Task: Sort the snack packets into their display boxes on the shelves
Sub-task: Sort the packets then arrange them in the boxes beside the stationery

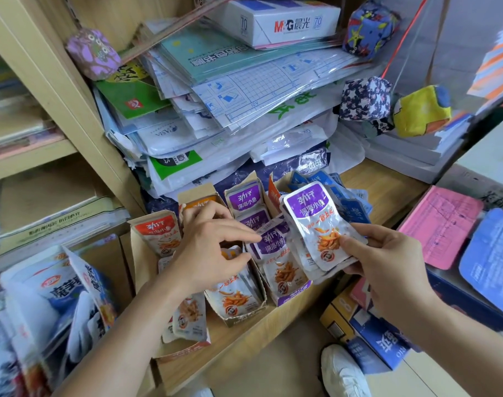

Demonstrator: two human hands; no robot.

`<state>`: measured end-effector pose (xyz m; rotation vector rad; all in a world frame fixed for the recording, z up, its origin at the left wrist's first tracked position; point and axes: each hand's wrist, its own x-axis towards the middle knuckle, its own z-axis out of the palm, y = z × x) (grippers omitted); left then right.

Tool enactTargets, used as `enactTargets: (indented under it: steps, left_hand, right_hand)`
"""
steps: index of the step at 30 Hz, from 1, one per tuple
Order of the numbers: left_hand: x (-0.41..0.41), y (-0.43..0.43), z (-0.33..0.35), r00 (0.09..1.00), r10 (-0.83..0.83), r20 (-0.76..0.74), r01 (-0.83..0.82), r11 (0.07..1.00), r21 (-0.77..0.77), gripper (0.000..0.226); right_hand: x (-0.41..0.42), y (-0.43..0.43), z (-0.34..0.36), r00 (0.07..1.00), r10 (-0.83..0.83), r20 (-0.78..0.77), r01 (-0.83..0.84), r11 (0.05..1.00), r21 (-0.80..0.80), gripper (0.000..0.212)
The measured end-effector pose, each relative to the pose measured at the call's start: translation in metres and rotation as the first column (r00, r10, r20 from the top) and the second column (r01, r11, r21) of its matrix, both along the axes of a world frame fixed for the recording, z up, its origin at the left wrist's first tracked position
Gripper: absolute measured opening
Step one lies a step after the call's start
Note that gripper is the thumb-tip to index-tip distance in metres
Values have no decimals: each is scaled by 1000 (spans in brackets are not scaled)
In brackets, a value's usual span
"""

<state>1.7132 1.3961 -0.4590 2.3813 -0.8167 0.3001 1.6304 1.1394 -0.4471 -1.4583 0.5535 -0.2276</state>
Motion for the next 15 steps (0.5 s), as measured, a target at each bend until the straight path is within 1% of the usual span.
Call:
enactTargets:
  steps: [2,4,6,9,10,12,14,15]
  left_hand:
    - [-1,0,0,1000,-3,3,3,999,-35,25]
    - [-1,-1,0,999,19,30,-18,999,-29,28]
    - [-2,-4,0,992,98,77,-101,994,34,40]
    - [-4,-10,0,972,213,96,-228,954,194,69]
    - [-5,-11,2,969,233,81,-245,946,211,74]
    - [-7,-14,8,965,260,15,-259,954,153,80]
    - [-7,-16,11,962,269,-45,-267,963,42,82]
    - [-8,-16,11,965,260,-43,-260,966,8,80]
  right_hand:
    - [1,-2,0,1000,-4,3,4,1000,5,13]
    - [1,-3,1,1000,6,8,-6,1000,-5,13]
    - [0,-3,1,999,44,26,-42,997,-61,12]
    - [-2,3,-1,988,131,86,-104,959,-265,15]
    - [-3,7,-3,982,156,105,-109,929,-354,17]
    - [-3,17,-8,971,198,132,-94,831,-549,22]
    - [-1,28,-14,956,258,142,-77,685,-724,24]
    - [2,33,-17,942,301,147,-72,612,-787,23]
